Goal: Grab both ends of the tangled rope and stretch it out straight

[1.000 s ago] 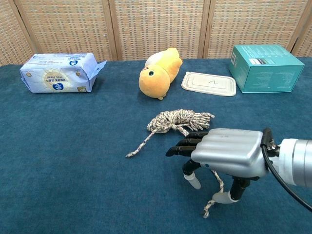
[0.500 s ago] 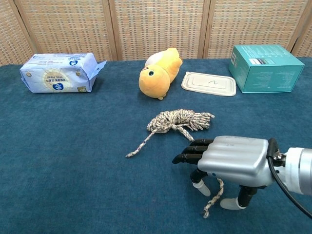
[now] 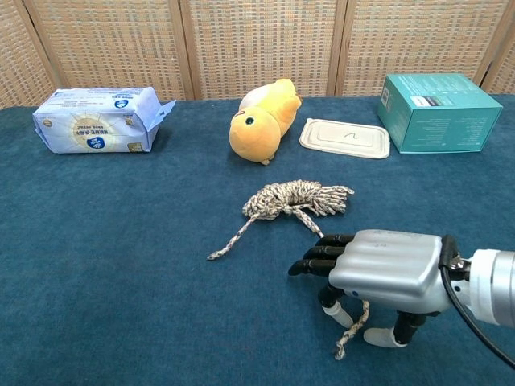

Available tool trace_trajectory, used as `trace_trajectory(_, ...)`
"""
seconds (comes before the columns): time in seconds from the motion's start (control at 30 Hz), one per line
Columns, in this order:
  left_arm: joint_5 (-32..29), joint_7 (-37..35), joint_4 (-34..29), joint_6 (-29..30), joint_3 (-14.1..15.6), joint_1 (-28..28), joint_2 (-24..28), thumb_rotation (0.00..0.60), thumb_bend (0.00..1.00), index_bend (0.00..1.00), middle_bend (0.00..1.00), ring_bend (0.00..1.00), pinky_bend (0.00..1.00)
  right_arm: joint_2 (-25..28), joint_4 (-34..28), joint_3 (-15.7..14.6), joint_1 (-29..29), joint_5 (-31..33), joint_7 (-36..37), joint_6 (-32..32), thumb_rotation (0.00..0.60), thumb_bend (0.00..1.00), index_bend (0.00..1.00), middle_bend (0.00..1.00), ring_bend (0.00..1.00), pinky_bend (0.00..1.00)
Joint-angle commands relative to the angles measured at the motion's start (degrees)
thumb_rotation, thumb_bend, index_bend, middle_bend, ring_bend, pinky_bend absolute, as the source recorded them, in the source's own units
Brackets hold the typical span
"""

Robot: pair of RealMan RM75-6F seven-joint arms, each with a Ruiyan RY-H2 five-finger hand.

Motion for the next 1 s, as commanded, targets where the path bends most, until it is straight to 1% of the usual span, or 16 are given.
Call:
trace_trajectory(0.03, 0.00, -0.02, 0.00, -0.02, 0.01, -0.01, 0.00, 0.600, 0.00, 0.00, 0.00, 0.00, 0.00, -0.23, 0.15, -0.09, 0.04, 0.17, 0.01, 0.09, 0.600, 0.36, 0.52, 0.04, 0.00, 0.00)
trace_trajectory(0.2, -0.14, -0.04, 0.01, -0.12, 0.00, -0.04, 0.01, 0.600, 0.00, 0.00, 0.00, 0.00, 0.00, -0.69, 0.69, -0.24, 0.09, 0.15, 0.40, 0.53, 0.600, 0.40, 0.56, 0.05, 0.00, 0.00)
trace_trajectory(0.43, -0.12, 0.19, 0.07, -0.29, 0.09, -0.13, -0.08, 0.600, 0.00, 0.00, 0.00, 0.00, 0.00, -0.83, 1.45, -0.48, -0.01, -1.43, 1.79, 2.32, 0.600, 0.40, 0.62, 0.07, 0.00, 0.00)
trace_trajectory(0.83, -0.15, 0.70, 0.03, -0.40, 0.21, -0.17, -0.28, 0.600, 0.00, 0.00, 0.00, 0.00, 0.00, -0.04, 2.23, -1.54, -0.28, -4.35, 4.48, 4.63, 0.600, 0.41, 0.67, 0.09, 0.00, 0.00)
trace_trajectory(1.0, -0.18, 0.86, 0.12, -0.64, 0.16, -0.37, -0.51, 0.600, 0.00, 0.00, 0.00, 0.00, 0.00, 1.35, 1.84, -1.74, -0.78, -5.73, 5.83, 6.67, 0.600, 0.42, 0.68, 0.10, 0.00, 0.00)
